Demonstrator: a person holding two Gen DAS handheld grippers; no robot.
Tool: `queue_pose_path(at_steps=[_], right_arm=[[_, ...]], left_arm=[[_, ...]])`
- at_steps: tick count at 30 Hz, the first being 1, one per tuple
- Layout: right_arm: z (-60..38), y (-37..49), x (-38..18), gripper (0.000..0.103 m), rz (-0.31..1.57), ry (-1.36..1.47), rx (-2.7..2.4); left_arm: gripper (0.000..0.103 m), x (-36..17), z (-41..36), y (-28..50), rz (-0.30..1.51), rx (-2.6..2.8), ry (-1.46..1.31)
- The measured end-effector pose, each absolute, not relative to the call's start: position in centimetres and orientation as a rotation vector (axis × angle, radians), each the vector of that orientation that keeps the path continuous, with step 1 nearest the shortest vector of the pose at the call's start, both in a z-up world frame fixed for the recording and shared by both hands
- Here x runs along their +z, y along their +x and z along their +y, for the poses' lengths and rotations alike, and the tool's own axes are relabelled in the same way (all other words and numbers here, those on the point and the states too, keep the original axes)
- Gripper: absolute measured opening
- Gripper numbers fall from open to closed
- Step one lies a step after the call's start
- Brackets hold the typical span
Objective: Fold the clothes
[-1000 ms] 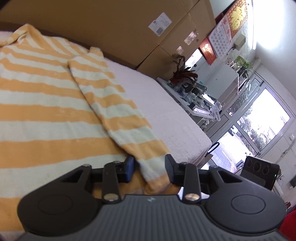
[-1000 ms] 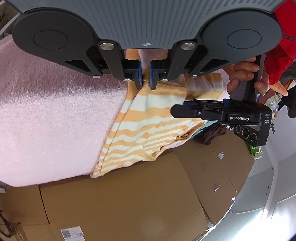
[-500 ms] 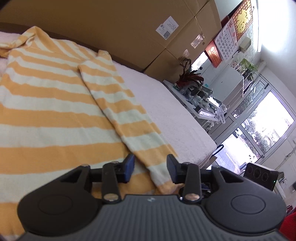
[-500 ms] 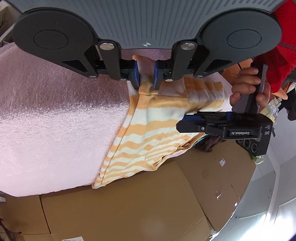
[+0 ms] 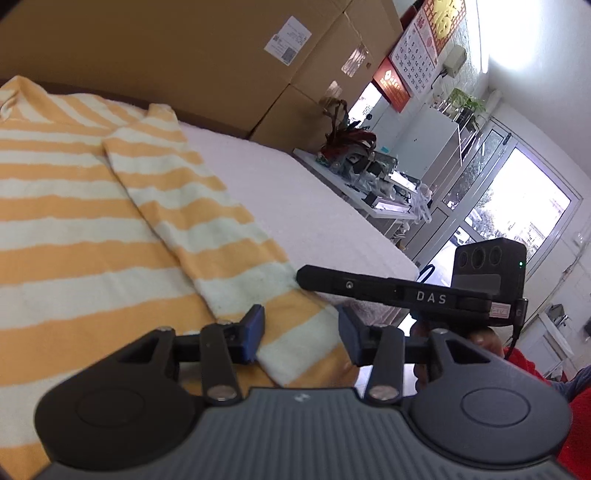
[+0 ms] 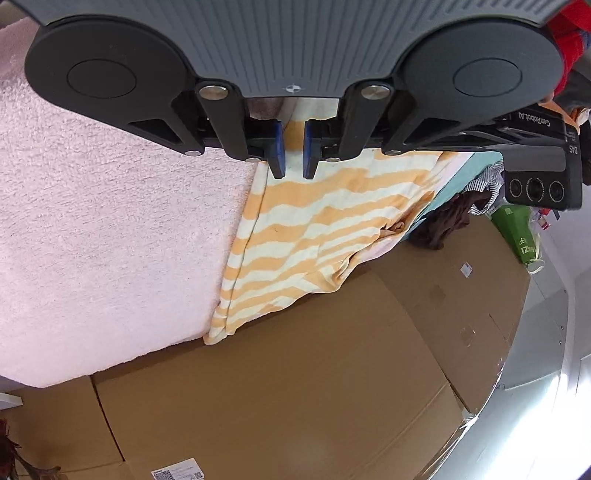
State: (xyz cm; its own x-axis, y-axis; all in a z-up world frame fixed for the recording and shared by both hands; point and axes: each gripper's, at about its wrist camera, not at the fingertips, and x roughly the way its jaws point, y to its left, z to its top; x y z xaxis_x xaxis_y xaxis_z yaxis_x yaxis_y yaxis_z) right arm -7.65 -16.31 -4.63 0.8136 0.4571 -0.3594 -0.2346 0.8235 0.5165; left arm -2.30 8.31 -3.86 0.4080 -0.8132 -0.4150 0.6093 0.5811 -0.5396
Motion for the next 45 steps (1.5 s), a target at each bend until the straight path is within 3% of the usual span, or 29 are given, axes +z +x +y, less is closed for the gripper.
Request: queue_pose_path(at_steps=[3,5,8,12,15,21,22,27,32,36,42,45], right_arm=[[-16.3,-6.7,-3.6,0.020,0.489,0.443,0.395],[-15.6,-5.0,-2.9,0.020,0.489,0.435,0.436],[-14.5,-1.3,-2.7,0.023,0.538,0.401,0.415],[-16.4,1.8,-3.1,0.017,0.573,0.417,0.324],[-16.8,2.8,-2.0,0.026,0.561,0.398,0.292],[-14.2,7.5,-1.8,0.026,0.606,0.320,0.404],[-14.0,8.4,-2.1,0.020,0.623,0.294,0.384],[-15.1,12.0,-0.4,0.028,0.609,0.291,0.290],[-13.4,16.9,-1.0,0.028,0.653,0.272,0.439],[-14.3,20.6,-1.7,0.019,0.586,0.237,0.353],[-19.8,23.6,-4.1,0.015,0.576,0.640,0.373],[-21.1,22.8,-4.4,0.017,0.551,0.718,0.361]], left_arm=[[0.053,-3.4,8.4,-1.7,0.715,-0.927,-0.359],[0.059,-3.1,7.5,-1.2,0.693,-0.928,-0.319],[0.059,-3.3,6.3,-0.8,0.677,-0.918,-0.248],[0.061,-3.4,7.1,-0.6,0.678,-0.937,-0.263],[0.064,-3.4,7.4,-0.1,0.691,-0.951,-0.291],[0.068,-2.9,6.3,1.0,0.693,-0.960,-0.221],[0.069,-3.0,6.3,1.1,0.693,-0.964,-0.219],[0.074,-3.1,6.6,1.4,0.703,-0.989,-0.240],[0.077,-2.9,6.2,1.6,0.709,-1.003,-0.212],[0.079,-2.9,6.1,1.4,0.709,-1.002,-0.215],[0.080,-1.4,5.4,2.5,0.750,-0.970,-0.193],[0.083,0.2,4.5,4.2,0.688,-0.926,-0.135]])
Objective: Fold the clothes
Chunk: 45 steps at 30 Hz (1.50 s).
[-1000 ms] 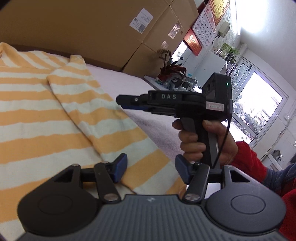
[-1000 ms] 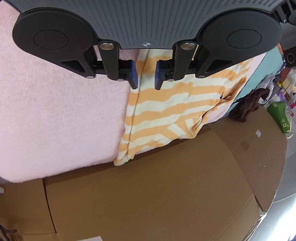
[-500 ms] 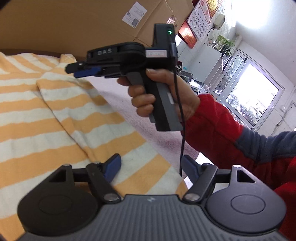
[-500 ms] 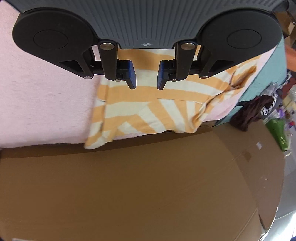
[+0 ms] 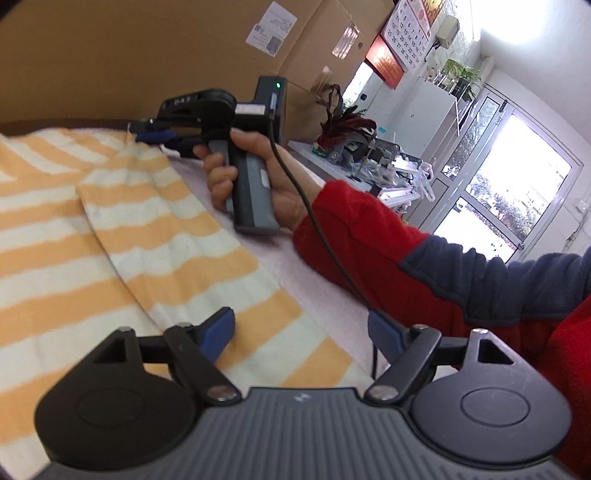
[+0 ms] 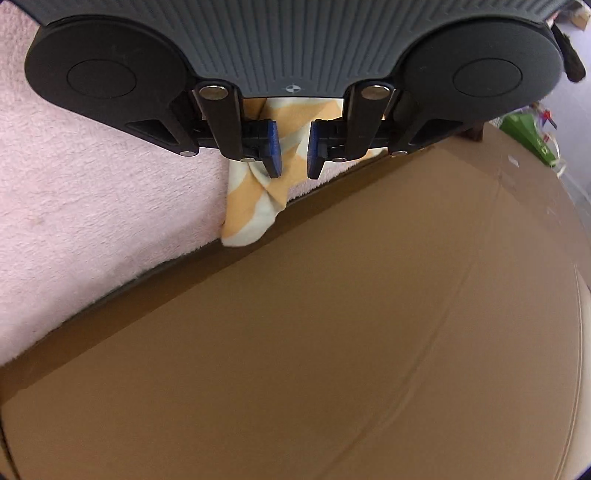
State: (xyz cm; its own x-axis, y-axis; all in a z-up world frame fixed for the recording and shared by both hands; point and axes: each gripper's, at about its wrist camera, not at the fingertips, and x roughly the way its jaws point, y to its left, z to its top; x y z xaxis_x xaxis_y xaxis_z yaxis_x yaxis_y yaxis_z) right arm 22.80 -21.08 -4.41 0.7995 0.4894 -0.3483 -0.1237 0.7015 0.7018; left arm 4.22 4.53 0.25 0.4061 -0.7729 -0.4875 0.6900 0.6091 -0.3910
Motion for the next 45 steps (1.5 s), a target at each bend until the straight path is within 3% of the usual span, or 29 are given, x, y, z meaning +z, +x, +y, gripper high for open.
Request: queue_pose_path(at_steps=[3,6,8,9,11,14,19,21,27,29,33,45], right_arm=[[-20.6,21.2,-2.9,0.028,0.479,0.619,0.371],[-20.1,21.0,-3.0,0.030,0.536,0.571,0.356],[-20.8,21.1,-3.4,0.026,0.557,0.612,0.323],[-21.3,21.0,-3.5,0.025,0.555,0.628,0.301],[-21.8,20.6,-3.3,0.024,0.549,0.637,0.281],[-21.5,19.5,-2.5,0.031,0.526,0.607,0.321],[-18.7,18.3,-1.9,0.038,0.563,0.519,0.457],[-18.9,18.3,-2.2,0.029,0.573,0.508,0.434],[-20.9,17.7,-3.0,0.028,0.561,0.575,0.314],[-21.3,17.5,-3.2,0.028,0.563,0.601,0.326],[-21.3,17.0,-3.1,0.029,0.563,0.589,0.327],[-21.5,20.4,-2.7,0.034,0.561,0.620,0.343]], left_arm=[[0.081,0.9,3.5,7.8,0.669,-0.836,-0.115],[0.076,0.2,2.2,11.7,0.737,-0.725,-0.149],[0.076,-0.5,2.0,13.0,0.740,-0.674,-0.142],[0.077,-0.8,2.2,13.0,0.724,-0.680,-0.149],[0.090,-1.2,2.5,12.7,0.690,-0.713,-0.156],[0.102,-1.6,2.8,12.0,0.655,-0.762,-0.136],[0.101,-1.5,3.3,12.3,0.657,-0.778,-0.184],[0.101,-1.5,3.3,12.3,0.655,-0.776,-0.189],[0.098,-1.3,2.5,12.1,0.646,-0.739,-0.154],[0.092,-1.0,1.6,11.5,0.639,-0.655,-0.085],[0.092,-0.5,1.0,8.5,0.618,-0.522,-0.045],[0.093,1.6,8.3,-2.3,0.674,-0.482,-0.089]])
